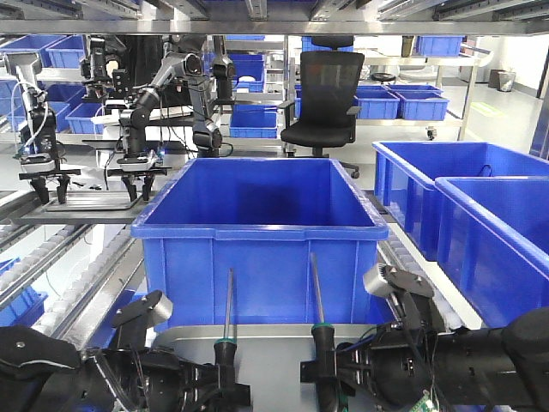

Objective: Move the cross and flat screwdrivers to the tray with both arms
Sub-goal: 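Lower both held screwdrivers down over the grey metal tray, then open both grippers to release the screwdrivers onto the tray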

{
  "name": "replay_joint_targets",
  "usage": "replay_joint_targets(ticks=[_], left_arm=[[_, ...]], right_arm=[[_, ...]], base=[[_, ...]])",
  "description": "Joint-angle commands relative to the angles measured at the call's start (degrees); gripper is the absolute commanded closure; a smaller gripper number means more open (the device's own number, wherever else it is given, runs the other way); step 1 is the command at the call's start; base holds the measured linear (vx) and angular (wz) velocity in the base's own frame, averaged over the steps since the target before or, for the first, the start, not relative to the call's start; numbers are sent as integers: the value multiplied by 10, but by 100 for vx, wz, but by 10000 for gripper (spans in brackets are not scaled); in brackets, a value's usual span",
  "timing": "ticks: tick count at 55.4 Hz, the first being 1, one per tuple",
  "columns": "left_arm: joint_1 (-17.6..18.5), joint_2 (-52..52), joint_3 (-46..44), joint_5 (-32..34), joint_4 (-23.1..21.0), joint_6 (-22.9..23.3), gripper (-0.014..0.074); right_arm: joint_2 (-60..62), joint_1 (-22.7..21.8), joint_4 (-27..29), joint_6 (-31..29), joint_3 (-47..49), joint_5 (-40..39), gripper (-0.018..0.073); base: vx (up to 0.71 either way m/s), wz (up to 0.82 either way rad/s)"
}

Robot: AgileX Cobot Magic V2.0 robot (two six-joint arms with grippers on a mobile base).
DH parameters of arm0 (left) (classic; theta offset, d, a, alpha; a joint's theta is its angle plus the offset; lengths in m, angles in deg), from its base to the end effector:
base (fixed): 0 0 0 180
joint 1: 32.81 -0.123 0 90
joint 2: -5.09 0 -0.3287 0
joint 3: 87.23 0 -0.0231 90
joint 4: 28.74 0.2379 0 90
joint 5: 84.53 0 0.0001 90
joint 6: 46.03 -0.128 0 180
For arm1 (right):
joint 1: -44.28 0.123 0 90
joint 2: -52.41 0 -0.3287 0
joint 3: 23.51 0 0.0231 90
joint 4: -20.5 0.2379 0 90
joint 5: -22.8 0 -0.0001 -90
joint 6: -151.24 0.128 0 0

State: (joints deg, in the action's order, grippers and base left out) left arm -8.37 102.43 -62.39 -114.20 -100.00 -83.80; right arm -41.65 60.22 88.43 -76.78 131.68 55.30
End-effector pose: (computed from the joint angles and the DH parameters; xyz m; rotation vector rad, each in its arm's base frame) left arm 0.2837 -0.1949 0.2654 0.1283 2.4386 -1.0305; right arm 0.2947 0.1505 0.2815 -0.2676 2.3358 0.8846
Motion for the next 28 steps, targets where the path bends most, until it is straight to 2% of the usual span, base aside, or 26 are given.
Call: replay_joint_targets(ticks=[1,12,21,28], left_arm=[[5,-19,-18,-4,-26,1,414],[5,-19,-18,-4,-52,0,290],[5,-20,-18,-3,-56,-5,246],[5,-20,-19,-5,-56,-20,228]], right_arm=[[21,-1,4,5,20,16,429],[21,-1,-26,19,20,33,275],[21,-1,-32,19,20,41,169],[21,-1,-32,18,20,43,128]], base=[[0,0],[0,0],[0,0],[0,0]])
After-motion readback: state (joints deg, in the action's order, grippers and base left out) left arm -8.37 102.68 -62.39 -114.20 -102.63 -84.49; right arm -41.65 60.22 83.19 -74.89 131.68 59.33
